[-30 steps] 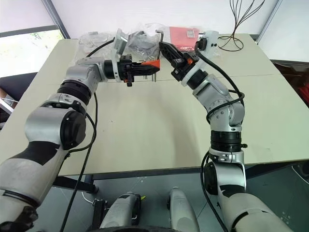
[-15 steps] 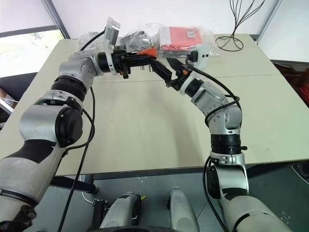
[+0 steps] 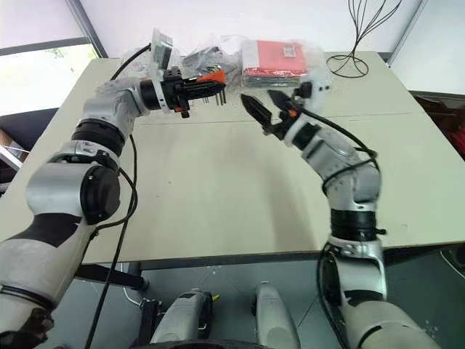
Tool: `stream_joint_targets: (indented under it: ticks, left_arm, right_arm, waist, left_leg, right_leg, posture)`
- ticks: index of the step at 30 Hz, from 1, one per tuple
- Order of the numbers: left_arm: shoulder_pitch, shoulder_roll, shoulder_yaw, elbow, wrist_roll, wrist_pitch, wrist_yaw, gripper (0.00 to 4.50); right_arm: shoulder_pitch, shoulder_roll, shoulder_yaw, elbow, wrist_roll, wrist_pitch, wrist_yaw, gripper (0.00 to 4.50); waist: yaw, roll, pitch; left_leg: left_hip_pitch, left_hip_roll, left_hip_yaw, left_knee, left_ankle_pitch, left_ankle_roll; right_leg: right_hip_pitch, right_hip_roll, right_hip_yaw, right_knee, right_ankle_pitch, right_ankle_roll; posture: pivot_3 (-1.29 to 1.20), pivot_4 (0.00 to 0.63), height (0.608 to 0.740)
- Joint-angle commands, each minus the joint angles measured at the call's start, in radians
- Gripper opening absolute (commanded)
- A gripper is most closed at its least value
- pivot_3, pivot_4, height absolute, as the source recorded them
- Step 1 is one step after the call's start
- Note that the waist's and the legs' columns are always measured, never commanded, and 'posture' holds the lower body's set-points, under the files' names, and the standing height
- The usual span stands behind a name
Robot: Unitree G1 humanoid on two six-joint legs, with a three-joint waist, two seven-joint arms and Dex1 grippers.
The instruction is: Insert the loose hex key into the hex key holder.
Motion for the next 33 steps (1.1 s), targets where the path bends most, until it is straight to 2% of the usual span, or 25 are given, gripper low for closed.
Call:
stream_joint_targets:
  ticks: [1,5,8,11,17,18,21,25,28,33]
  left_arm:
    - [0.044,0.02,0.033,-0.057,-0.04,0.081,0.051,0.0]
    - [0.182,0.04,0.031,-0.12,-0.07,0.283,0.046,0.0]
    - [0.24,0.049,0.015,-0.164,-0.051,0.308,0.106,0.0]
    - [0.267,0.065,0.015,-0.155,-0.052,0.388,0.155,0.0]
    - [0.299,0.07,0.013,-0.126,-0.053,0.434,0.225,0.0]
    - [0.301,0.071,0.01,-0.121,-0.05,0.438,0.232,0.98]
    - [0.304,0.073,0.006,-0.101,-0.033,0.423,0.297,2.28]
    - [0.312,0.094,-0.002,-0.092,-0.006,0.346,0.372,4.4]
    - [0.327,0.132,-0.034,-0.098,0.047,0.237,0.433,4.4]
    - [0.364,0.195,-0.025,-0.176,0.047,0.107,0.414,4.4]
  right_arm:
    - [0.05,-0.042,-0.015,-0.098,-0.013,0.014,-0.008,4.47]
    - [0.094,-0.077,-0.015,-0.104,-0.025,0.044,-0.001,4.47]
    - [0.098,-0.099,0.024,-0.098,-0.058,0.049,0.016,4.47]
    - [0.104,-0.115,0.061,-0.101,-0.087,0.05,0.033,4.47]
    - [0.107,-0.105,0.083,-0.099,-0.109,0.046,0.047,4.47]
    - [0.108,-0.103,0.085,-0.1,-0.112,0.047,0.047,4.5]
    - [0.111,-0.1,0.09,-0.102,-0.12,0.048,0.051,4.5]
    - [0.126,-0.106,0.091,-0.116,-0.124,0.056,0.055,4.5]
    - [0.145,-0.113,0.082,-0.134,-0.122,0.069,0.058,4.5]
    - [0.18,-0.13,0.056,-0.167,-0.119,0.078,0.054,4.5]
  waist:
    - [-0.003,0.0,0.0]
    - [-0.005,0.0,0.0]
    - [-0.004,0.0,0.0]
    - [-0.001,0.0,0.0]
    - [0.0,0.0,0.0]
    - [0.001,0.0,0.0]
    - [0.001,0.0,0.0]
    - [0.0,0.0,0.0]
    - [-0.003,0.0,0.0]
    - [0.001,0.0,0.0]
  left_leg:
    - [0.0,0.0,0.0,0.0,0.0,0.0]
    - [0.002,0.0,0.0,0.0,0.0,0.0]
    - [0.004,0.001,0.0,0.0,0.0,0.0]
    - [0.003,0.001,-0.001,0.002,0.0,0.0]
    - [0.003,0.0,-0.001,0.005,0.0,0.0]
    - [0.003,0.0,-0.001,0.005,0.0,0.0]
    - [0.003,0.0,-0.001,0.006,0.0,0.0]
    - [0.003,0.0,-0.001,0.006,0.0,0.0]
    - [0.003,0.001,-0.001,0.006,0.0,0.0]
    - [0.003,0.001,-0.001,0.006,0.0,0.0]
  right_leg:
    - [0.0,0.0,0.0,0.0,0.0,0.0]
    - [0.001,0.001,0.0,0.001,0.0,0.0]
    - [0.003,0.002,0.0,0.002,0.0,0.0]
    - [0.003,0.002,0.0,0.002,0.0,-0.001]
    - [0.005,0.001,0.0,0.001,0.0,-0.001]
    - [0.005,0.001,0.0,0.001,0.0,-0.001]
    - [0.005,0.001,0.0,0.001,0.0,0.0]
    - [0.005,0.001,0.0,0.001,0.001,0.0]
    - [0.005,0.001,0.0,0.001,0.001,0.0]
    - [0.005,0.001,0.0,0.001,0.001,0.0]
  posture:
    - [0.0,0.15,0.74]
    - [0.0,0.15,0.74]
    - [0.0,0.15,0.74]
    - [0.0,0.15,0.74]
    - [0.0,0.15,0.74]
    - [0.0,0.15,0.74]
    - [0.0,0.15,0.74]
    - [0.0,0.15,0.74]
    - [0.0,0.15,0.74]
    - [0.0,0.15,0.74]
